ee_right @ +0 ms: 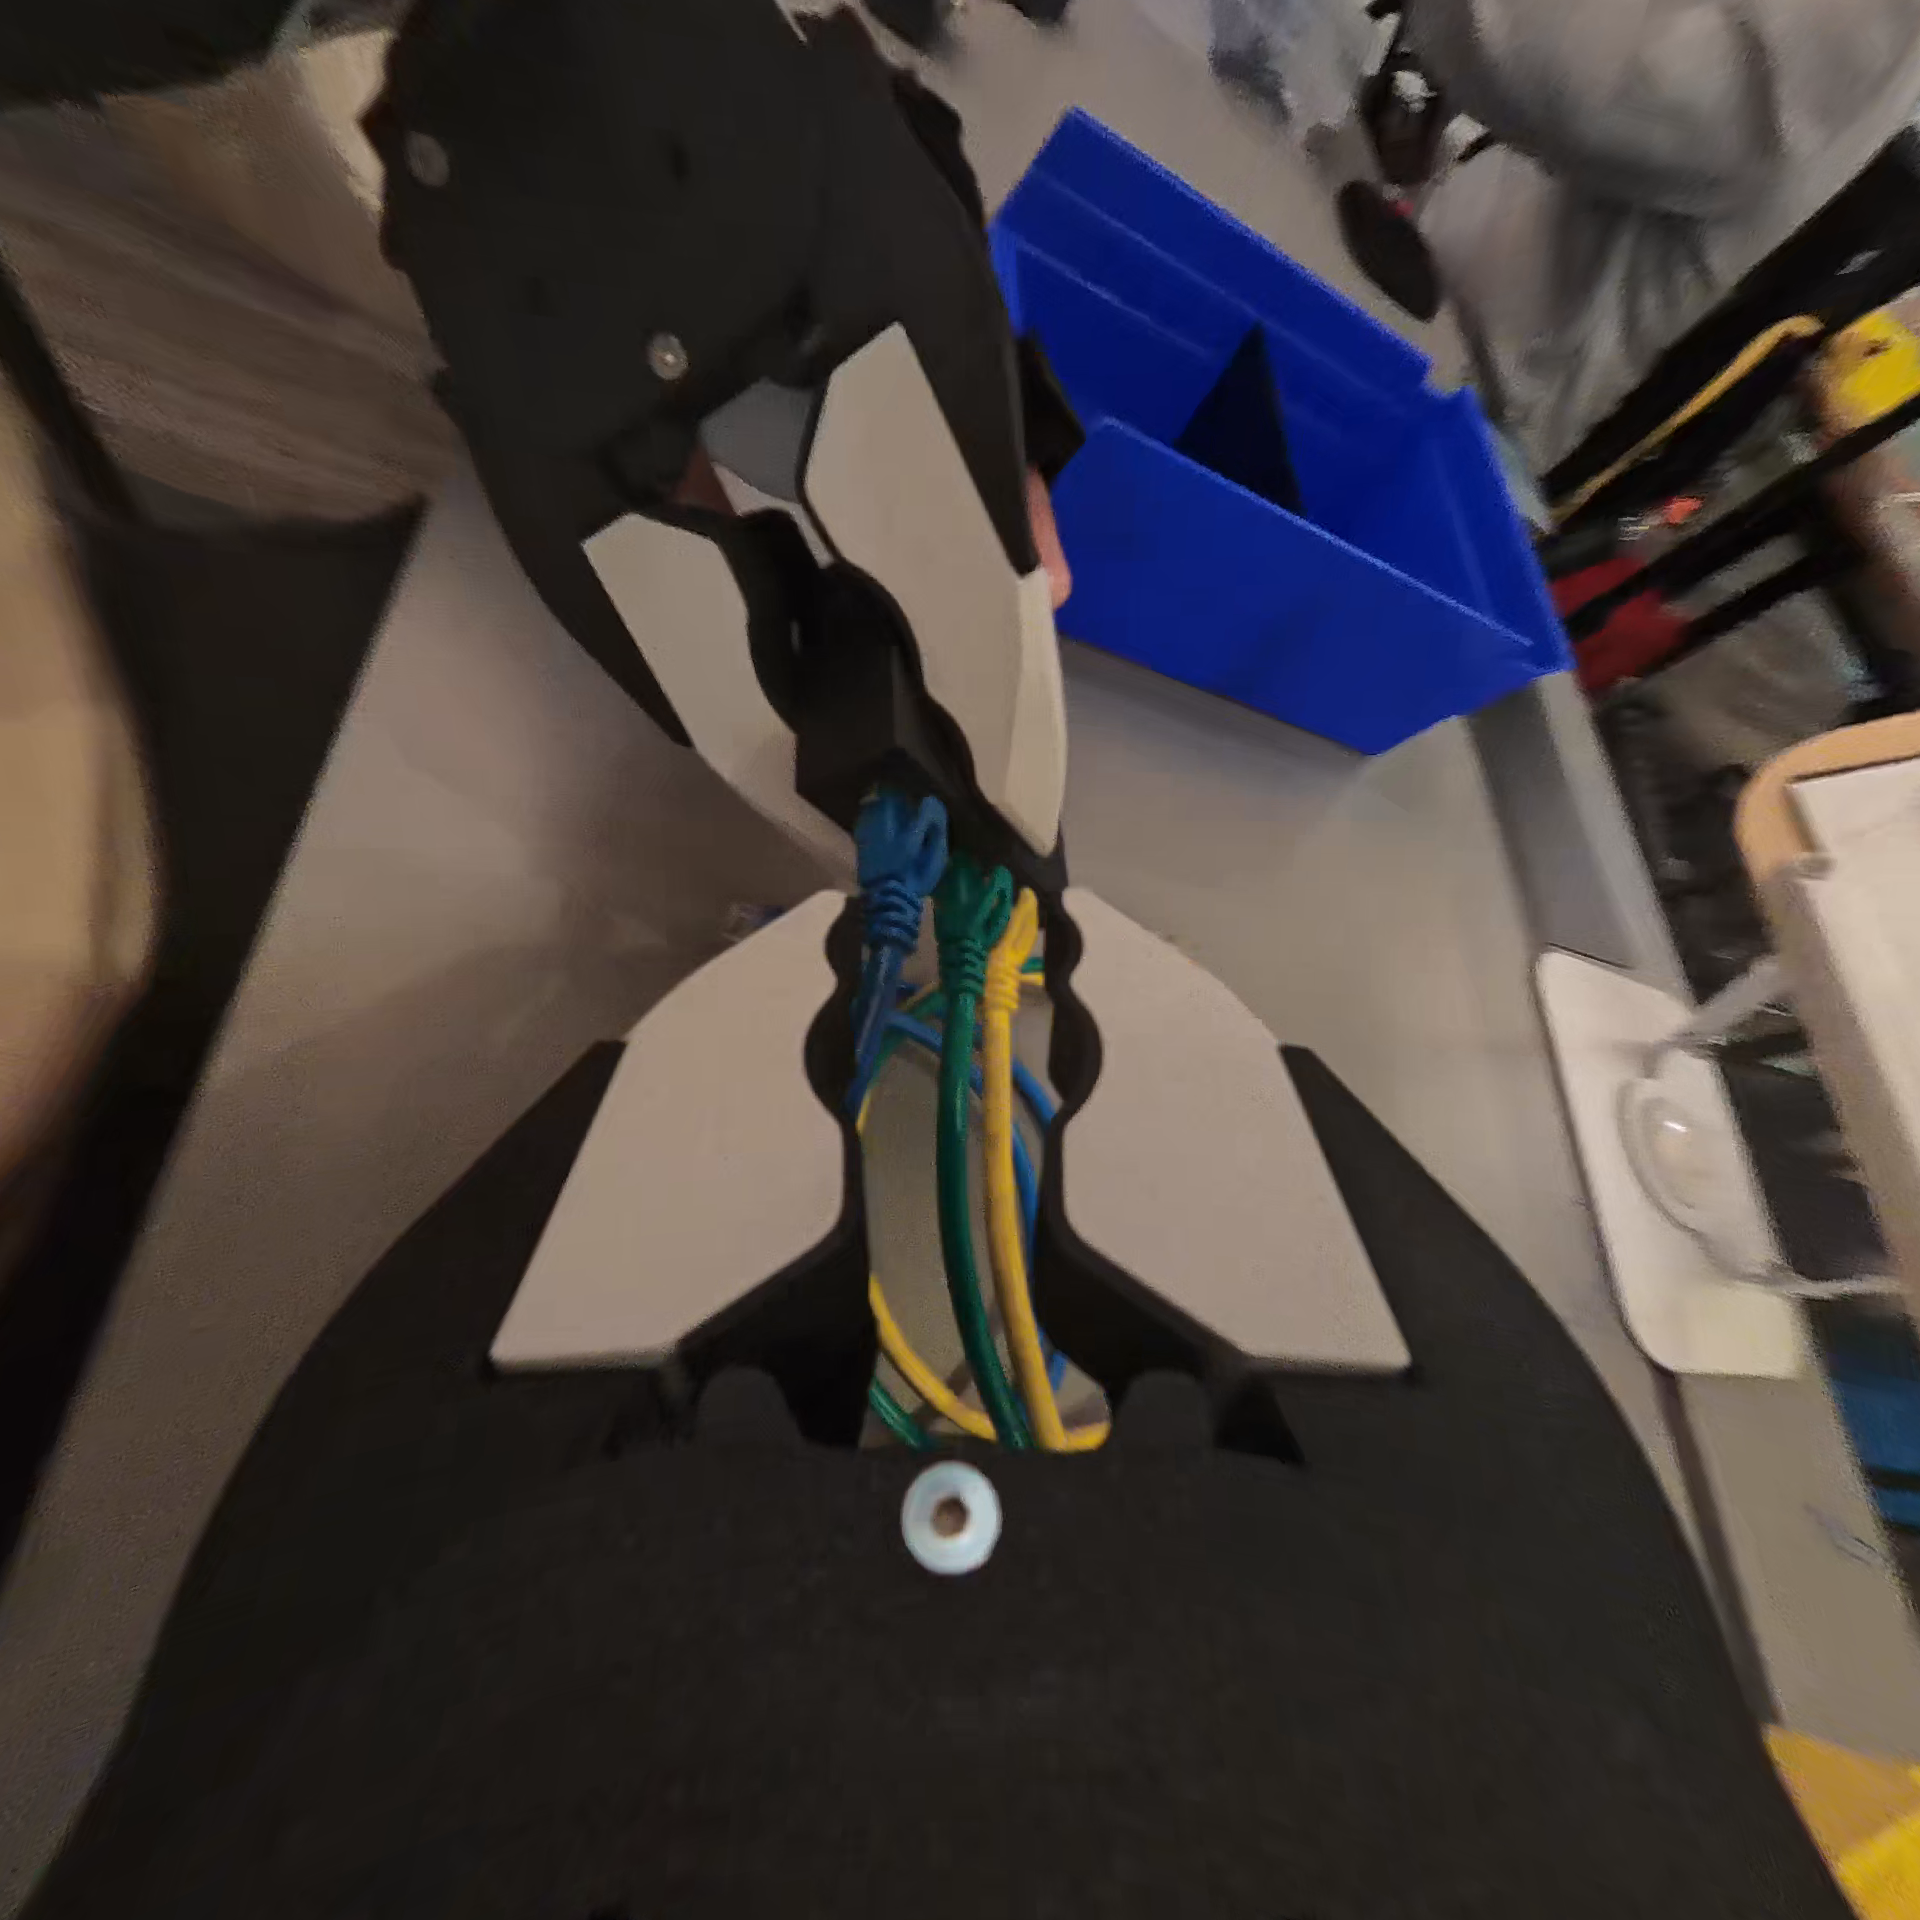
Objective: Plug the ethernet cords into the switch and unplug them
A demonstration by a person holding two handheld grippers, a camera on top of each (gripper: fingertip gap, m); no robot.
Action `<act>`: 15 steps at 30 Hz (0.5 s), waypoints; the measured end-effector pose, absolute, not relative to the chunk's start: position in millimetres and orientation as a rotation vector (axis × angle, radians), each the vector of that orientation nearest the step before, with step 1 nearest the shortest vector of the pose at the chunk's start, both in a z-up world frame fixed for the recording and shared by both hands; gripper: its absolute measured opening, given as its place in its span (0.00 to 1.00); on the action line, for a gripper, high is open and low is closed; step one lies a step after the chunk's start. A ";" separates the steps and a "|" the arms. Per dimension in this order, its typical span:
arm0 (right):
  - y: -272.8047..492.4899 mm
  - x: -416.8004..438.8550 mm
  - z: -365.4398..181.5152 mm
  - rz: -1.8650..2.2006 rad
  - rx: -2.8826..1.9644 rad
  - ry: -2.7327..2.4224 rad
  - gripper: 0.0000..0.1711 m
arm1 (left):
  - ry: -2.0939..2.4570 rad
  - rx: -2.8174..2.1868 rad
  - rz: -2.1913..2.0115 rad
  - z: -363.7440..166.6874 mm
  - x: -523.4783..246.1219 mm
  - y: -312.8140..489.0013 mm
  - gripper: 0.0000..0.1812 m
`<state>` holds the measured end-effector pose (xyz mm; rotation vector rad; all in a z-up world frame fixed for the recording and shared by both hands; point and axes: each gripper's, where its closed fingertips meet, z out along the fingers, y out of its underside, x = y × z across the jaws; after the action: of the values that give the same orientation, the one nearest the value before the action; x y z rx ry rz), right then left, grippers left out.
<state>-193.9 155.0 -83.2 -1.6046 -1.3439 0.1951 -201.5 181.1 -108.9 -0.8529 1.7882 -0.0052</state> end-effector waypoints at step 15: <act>154.7 -210.7 -111.7 0.281 -1.637 -1.115 0.30 | 1.654 -0.672 0.370 -118.0 -198.4 210.6 0.16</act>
<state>-210.7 154.7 -111.7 -1.6367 -1.1154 0.2809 -198.4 210.6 -118.0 -0.6720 1.6537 0.3705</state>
